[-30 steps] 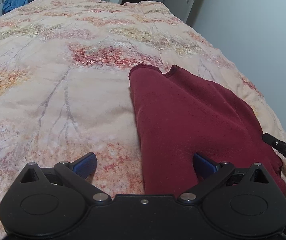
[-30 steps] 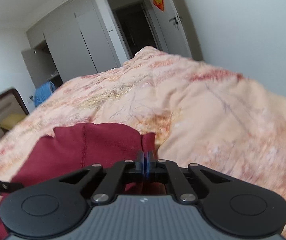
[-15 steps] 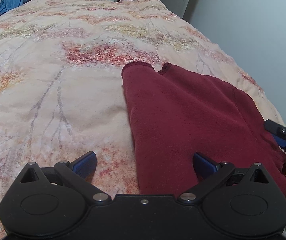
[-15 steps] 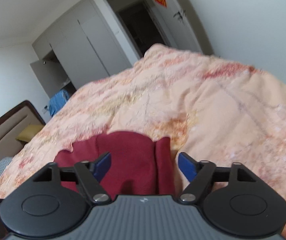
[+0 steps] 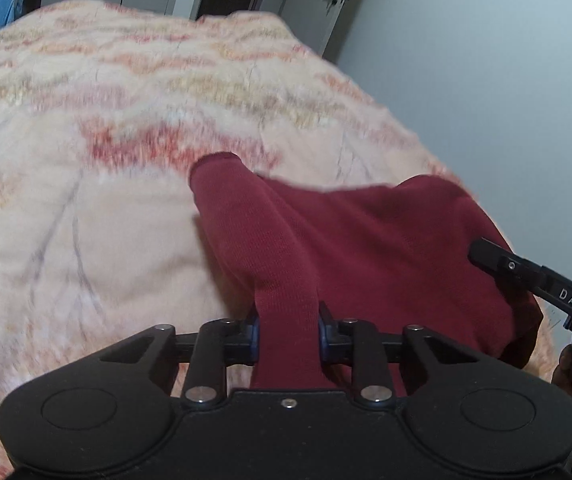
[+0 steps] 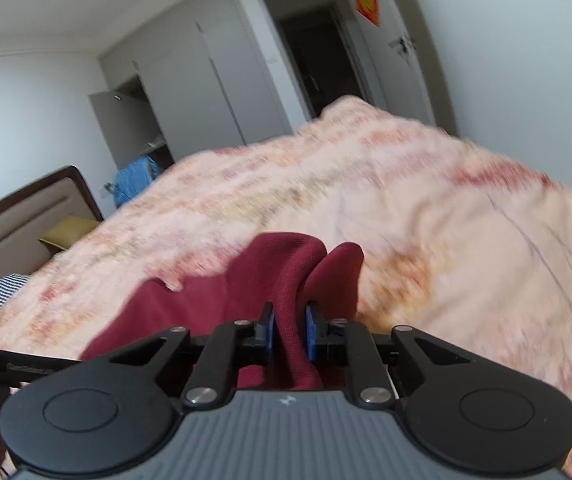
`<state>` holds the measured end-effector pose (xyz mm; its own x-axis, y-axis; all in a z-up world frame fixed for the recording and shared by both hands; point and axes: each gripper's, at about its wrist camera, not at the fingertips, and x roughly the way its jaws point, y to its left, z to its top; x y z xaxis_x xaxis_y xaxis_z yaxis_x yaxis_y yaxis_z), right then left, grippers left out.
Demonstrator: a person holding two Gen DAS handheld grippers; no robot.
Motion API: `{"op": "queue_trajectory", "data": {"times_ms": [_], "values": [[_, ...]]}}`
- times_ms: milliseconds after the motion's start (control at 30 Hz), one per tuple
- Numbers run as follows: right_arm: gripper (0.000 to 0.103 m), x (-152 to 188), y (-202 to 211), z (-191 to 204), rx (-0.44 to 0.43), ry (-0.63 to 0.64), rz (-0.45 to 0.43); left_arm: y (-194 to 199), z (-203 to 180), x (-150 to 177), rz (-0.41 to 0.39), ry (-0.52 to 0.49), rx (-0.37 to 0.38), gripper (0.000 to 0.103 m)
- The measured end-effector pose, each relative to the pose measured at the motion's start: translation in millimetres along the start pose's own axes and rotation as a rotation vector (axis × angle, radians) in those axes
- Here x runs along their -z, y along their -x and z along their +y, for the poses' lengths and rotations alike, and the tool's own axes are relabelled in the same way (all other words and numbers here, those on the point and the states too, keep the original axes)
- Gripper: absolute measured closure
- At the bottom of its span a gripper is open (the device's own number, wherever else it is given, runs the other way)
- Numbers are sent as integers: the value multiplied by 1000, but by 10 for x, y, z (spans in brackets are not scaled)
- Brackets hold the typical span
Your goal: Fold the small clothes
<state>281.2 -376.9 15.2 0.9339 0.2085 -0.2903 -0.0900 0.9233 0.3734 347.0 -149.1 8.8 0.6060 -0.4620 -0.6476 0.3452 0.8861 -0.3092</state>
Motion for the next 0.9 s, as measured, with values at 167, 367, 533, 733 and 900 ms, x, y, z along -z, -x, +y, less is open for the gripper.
{"op": "queue_trajectory", "data": {"times_ms": [167, 367, 533, 733, 900], "values": [[87, -244, -85, 413, -94, 60, -58, 390, 137, -284, -103, -14, -32, 78], [87, -424, -695, 891, -213, 100, -60, 658, 538, -650, -166, -59, -211, 78], [87, -414, -1352, 1184, -263, 61, 17, 625, 986, -752, -139, -29, -307, 77], [87, -218, -1725, 1185, -184, 9, 102, 327, 1325, -516, -52, 35, -331, 73], [86, -101, -1772, 983, -148, -22, 139, 276, 1348, -417, -51, 33, -328, 62]]}}
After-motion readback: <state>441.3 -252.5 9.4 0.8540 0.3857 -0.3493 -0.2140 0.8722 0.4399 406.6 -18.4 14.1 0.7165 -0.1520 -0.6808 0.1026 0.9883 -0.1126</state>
